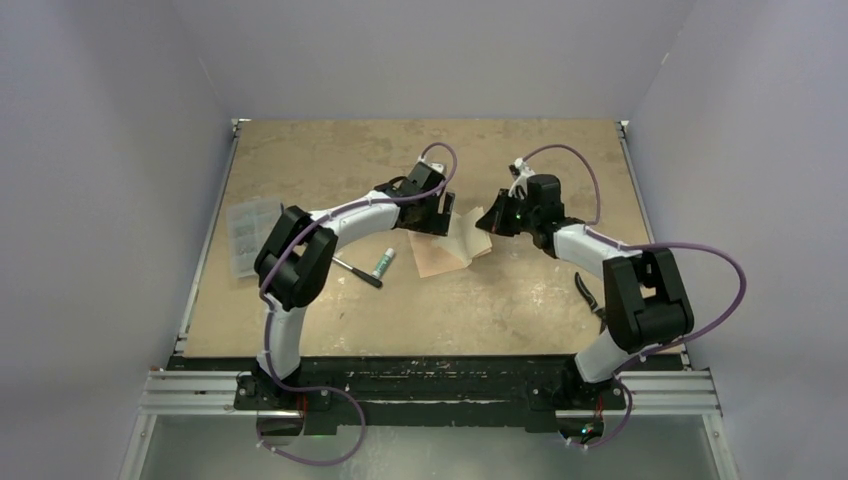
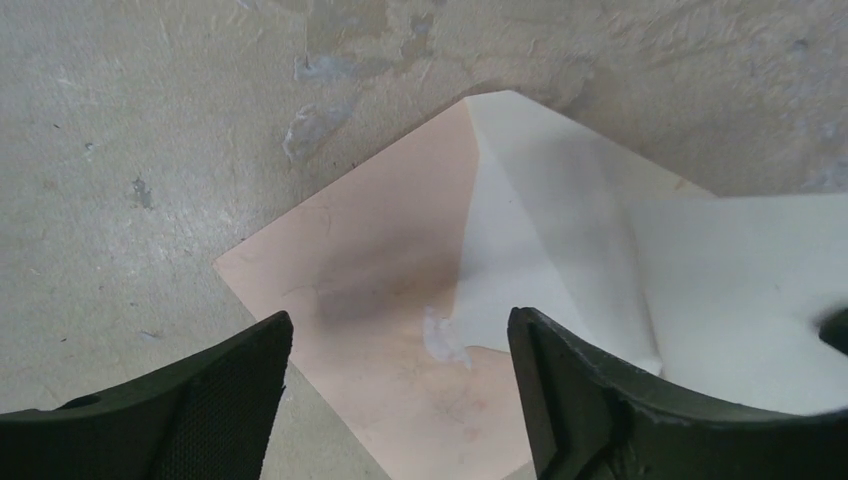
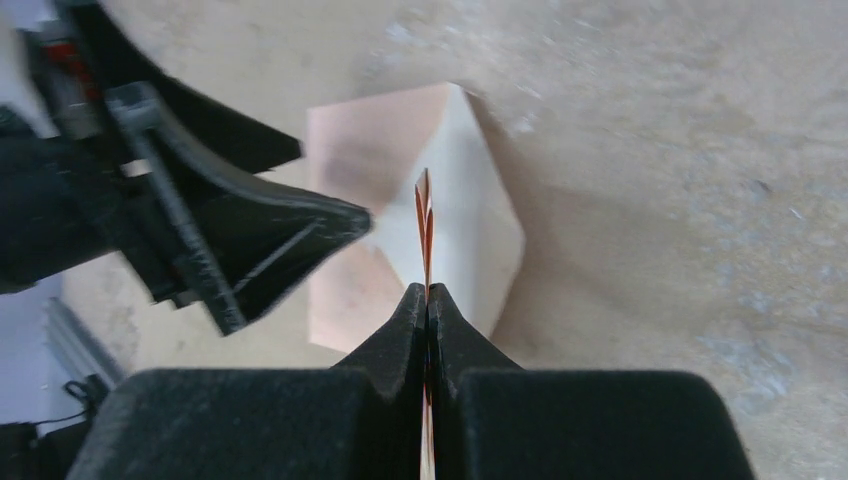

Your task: Place the letter into the envelope and seal it

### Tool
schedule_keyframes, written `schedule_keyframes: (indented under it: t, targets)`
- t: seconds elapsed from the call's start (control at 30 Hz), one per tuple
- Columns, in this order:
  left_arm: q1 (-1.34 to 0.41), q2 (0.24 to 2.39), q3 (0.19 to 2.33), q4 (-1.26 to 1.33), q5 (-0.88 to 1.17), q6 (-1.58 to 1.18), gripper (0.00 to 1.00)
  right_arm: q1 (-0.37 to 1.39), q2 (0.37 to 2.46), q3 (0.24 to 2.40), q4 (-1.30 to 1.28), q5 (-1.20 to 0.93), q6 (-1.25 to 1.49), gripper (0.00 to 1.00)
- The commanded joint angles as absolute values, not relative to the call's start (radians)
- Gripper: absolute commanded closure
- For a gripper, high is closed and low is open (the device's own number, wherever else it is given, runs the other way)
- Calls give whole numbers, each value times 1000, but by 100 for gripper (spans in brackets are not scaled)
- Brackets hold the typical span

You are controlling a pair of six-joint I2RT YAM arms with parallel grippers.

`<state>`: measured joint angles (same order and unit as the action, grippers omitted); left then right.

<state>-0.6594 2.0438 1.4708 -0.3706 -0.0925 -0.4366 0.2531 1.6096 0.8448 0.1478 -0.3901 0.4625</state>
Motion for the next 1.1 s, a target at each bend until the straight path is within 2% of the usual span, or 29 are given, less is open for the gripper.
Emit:
schedule_keyframes:
  t: [0.0,0.13,0.2,0.23,0.33,0.47,0.7,1.07]
  targets:
    - [-652,2002,1555,-464,-111,-511,18,253,1517,905,196,-480,517,100]
    - [-650,1967,1525,-460,-125,-541,7,253,1500,891,242,-485,544,100]
    - [-643,1943,1493,-458,-146,-534,7,256,1514,880,307,-468,570,100]
    - [-635,1929,1471,-449,-143,-531,9,256,1529,873,337,-458,581,100]
    - [-597,1906,1411,-411,-27,-519,33,256,1582,864,407,-415,579,100]
    - [-576,1917,1367,-365,56,-513,47,256,1632,838,489,-434,538,100]
    - [-577,1979,1378,-364,33,-521,55,255,1661,789,533,-454,434,100]
    - [-575,2018,1356,-413,-43,-576,53,256,1747,656,839,-455,399,100]
